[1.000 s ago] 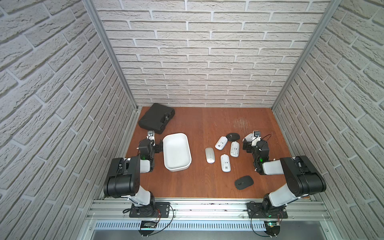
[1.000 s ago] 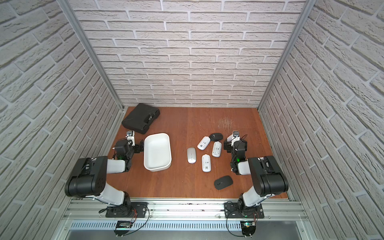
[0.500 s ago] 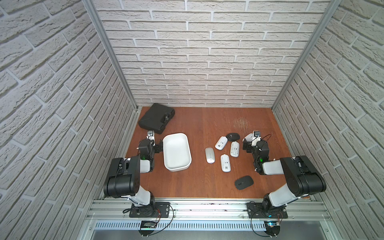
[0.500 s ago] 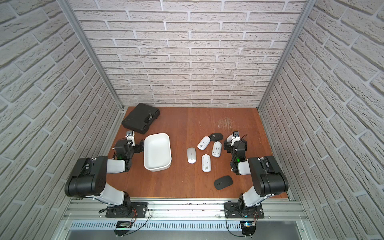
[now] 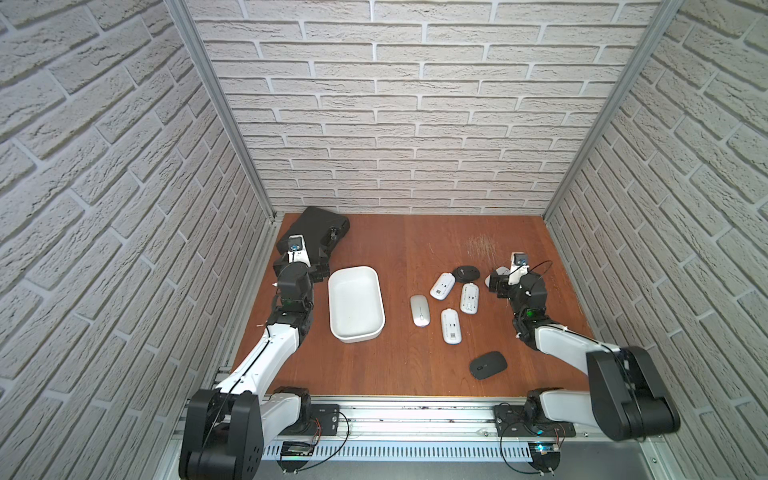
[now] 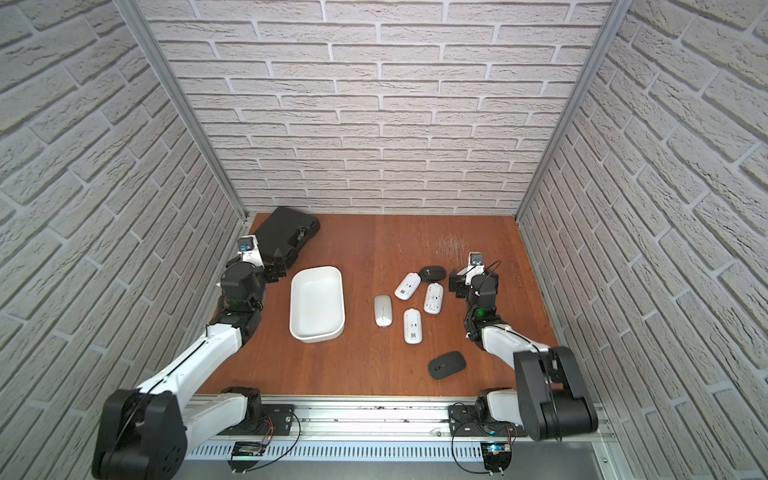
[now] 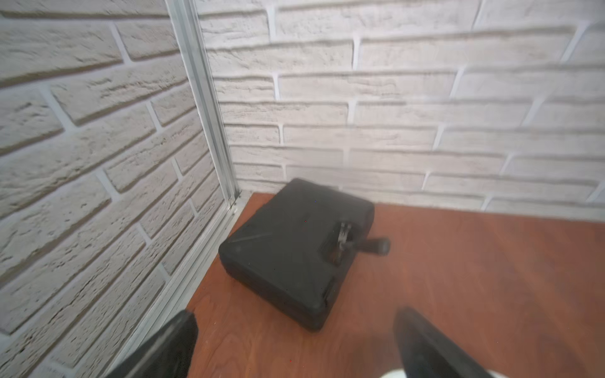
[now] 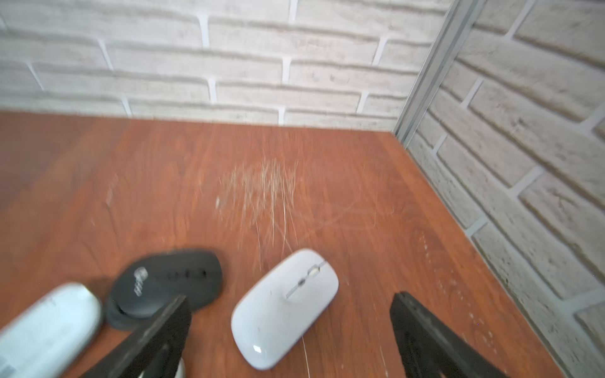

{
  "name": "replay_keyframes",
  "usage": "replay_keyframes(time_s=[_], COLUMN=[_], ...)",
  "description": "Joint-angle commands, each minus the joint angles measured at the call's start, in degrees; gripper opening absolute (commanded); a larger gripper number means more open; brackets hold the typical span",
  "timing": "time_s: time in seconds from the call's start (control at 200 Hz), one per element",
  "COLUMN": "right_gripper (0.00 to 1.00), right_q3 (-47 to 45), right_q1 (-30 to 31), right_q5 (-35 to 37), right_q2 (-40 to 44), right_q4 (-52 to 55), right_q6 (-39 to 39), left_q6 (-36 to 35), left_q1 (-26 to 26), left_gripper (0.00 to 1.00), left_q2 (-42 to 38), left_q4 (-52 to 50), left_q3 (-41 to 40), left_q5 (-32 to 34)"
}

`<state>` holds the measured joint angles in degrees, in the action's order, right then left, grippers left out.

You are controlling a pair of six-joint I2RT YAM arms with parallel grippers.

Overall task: Put the mouse in the storage box
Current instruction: Pick up the mouse from the center of the board.

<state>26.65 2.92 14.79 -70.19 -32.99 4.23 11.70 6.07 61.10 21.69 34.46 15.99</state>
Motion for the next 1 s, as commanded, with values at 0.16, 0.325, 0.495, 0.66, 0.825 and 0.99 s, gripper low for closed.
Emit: replay_keyframes(time_s=[0.16, 0.325, 0.495, 0.66, 0.825, 0.99], right_gripper=[0.99, 0.91, 0.84, 0.84, 0.87, 0.89], right_q3=[9.2, 14.2, 14.1, 15.3, 15.7, 12.2], right_q1=[-4.5, -4.4, -4.0, -2.7, 1.2, 6.6], right_q5=[-1.0, -6.0, -14.1, -17.4, -21.5, -24.5], right_q2=[9.3, 11.3, 13.3, 14.5, 13.2, 13.3], right_q4=[36.6, 57.5, 70.2, 80.4, 87.5, 88.2], right_q6=[36.6, 39.3, 41.5, 40.0, 41.3, 46.5], left_q6=[29.4, 27.0, 21.2, 23.9, 21.9, 22.3], left_q1=[-10.5, -20.0, -22.7, -24.8, -29.2, -29.7], left_gripper=[0.98, 0.98, 0.98, 0.98, 0.98, 0.98], left_q2=[-7.2, -11.8, -15.6, -17.8, -18.6, -16.8], left_q4=[-32.0, -39.9, -49.2, -55.7, -59.8, -57.2], left_q3=[10.1, 11.6, 10.6, 10.0, 11.9, 10.5], left_q5=[-18.5, -36.9, -35.2, -23.4, -22.6, -31.2])
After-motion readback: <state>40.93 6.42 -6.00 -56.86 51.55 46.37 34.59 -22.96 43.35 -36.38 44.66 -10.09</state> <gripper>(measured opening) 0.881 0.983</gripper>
